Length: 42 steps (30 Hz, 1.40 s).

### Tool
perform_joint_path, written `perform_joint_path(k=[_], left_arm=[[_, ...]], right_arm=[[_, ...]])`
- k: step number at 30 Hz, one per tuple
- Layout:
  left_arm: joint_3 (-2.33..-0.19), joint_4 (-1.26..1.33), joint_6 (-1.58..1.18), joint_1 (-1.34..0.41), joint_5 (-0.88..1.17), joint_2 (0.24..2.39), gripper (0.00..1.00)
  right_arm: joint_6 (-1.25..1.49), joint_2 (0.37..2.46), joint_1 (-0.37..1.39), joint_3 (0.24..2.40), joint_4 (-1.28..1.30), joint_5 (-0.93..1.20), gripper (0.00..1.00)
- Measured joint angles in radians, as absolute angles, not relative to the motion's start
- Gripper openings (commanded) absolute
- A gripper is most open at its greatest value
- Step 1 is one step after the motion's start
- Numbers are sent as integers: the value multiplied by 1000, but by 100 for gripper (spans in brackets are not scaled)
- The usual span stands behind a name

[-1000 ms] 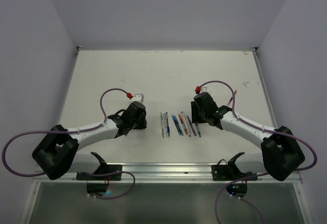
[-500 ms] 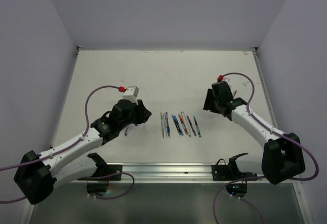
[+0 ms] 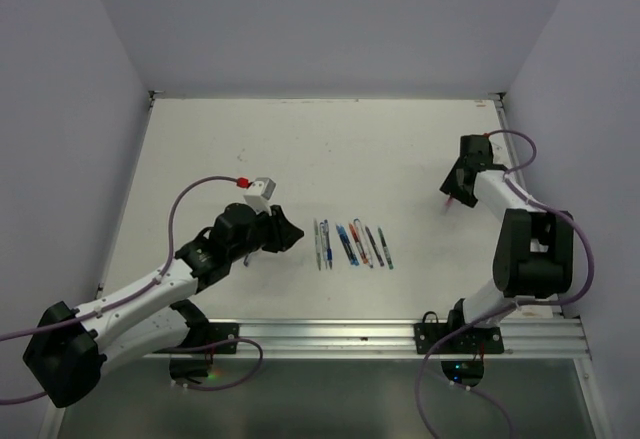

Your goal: Open the pen caps

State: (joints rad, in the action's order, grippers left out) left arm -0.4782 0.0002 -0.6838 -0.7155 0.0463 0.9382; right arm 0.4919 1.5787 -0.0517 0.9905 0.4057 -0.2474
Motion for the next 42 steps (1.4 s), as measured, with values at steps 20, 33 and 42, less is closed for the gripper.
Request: perform_joint_path(k=[20,33,42], left_arm=[[-485,88,-641,-715,120,1045,31],[-511,91,-643,-715,152,1060,29],[-507,231,-725,-715,310,1091,29]], right_arm=[[478,1852,-73,1143,342,-268,27],[471,1773,-80,1047,258,-176,0],[479,1300,72,885,252,5,0]])
